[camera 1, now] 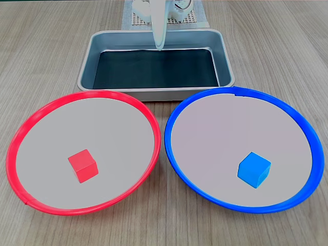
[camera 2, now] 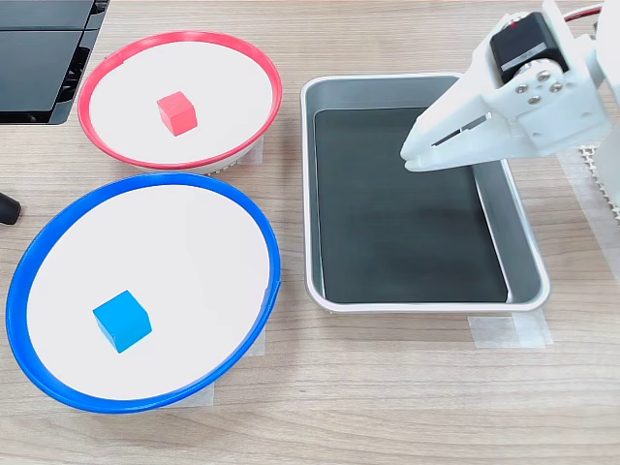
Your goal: Move two blocks tray to matching dishes
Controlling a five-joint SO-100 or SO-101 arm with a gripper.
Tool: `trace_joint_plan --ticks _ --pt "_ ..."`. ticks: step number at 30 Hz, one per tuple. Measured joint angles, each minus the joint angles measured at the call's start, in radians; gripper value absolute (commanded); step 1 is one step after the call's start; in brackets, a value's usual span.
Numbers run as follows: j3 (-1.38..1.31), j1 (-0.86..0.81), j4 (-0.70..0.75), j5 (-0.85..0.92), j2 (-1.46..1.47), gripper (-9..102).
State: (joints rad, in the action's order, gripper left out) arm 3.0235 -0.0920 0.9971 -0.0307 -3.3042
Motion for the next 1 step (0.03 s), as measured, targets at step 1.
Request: trace_joint_plan --ticks 1 --pt "0.0 0.0 0.0 0.0 0.0 0"
